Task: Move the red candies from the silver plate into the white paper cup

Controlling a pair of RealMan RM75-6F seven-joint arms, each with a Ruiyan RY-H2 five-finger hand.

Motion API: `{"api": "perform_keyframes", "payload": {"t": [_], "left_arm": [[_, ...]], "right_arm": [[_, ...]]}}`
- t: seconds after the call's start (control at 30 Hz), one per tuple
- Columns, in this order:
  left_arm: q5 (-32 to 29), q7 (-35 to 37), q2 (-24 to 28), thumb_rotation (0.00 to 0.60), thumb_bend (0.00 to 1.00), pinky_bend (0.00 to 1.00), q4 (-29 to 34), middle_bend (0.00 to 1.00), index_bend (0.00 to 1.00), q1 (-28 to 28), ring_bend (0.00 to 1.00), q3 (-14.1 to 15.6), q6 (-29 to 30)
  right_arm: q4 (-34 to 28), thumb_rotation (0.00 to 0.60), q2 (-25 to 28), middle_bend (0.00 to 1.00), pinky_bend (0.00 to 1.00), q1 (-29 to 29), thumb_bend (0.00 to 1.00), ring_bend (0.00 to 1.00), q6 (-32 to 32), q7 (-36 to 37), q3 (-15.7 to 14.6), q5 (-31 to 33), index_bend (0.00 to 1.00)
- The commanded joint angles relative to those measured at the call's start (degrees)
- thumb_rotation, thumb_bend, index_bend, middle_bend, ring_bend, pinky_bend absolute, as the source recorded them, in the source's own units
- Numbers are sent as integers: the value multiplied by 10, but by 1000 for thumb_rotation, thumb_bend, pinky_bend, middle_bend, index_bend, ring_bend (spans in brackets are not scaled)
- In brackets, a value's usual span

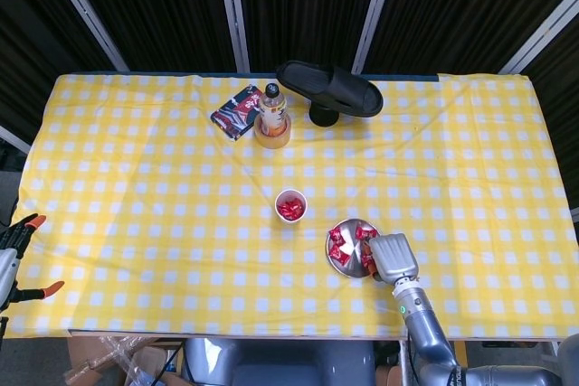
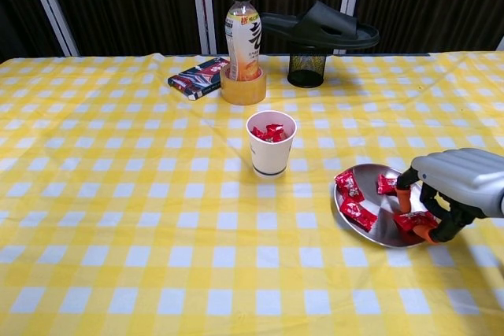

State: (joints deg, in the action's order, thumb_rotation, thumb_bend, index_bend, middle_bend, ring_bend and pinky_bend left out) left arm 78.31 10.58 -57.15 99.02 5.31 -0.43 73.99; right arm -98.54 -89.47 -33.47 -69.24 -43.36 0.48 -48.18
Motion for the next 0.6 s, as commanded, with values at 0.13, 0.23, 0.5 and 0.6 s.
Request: {"api": "perform_keyframes", "payload": {"t": [0.13, 0.23, 0.5, 0.6], "left_arm": [[-1, 1, 0, 600, 38, 0, 0, 0, 0, 0, 0, 0, 0], [0, 1, 0, 600, 37, 0, 0, 0, 0, 0, 0, 0, 0], [1, 2, 0, 600, 38, 0, 0, 0, 0, 0, 0, 0, 0], [1, 3, 0, 600, 38, 0, 0, 0, 0, 0, 0, 0, 0]], "right_arm": [[4, 600, 0, 819, 980, 2, 391, 930, 6, 3, 0, -6, 548], [7, 600, -1, 819, 980, 5, 396, 930, 6, 7, 0, -11, 557], [-1, 600, 4, 819, 980, 7, 445, 930, 7, 13, 1, -27, 572], [-10, 600, 8, 819, 980, 7, 447, 930, 5, 12, 2, -38, 572]]}}
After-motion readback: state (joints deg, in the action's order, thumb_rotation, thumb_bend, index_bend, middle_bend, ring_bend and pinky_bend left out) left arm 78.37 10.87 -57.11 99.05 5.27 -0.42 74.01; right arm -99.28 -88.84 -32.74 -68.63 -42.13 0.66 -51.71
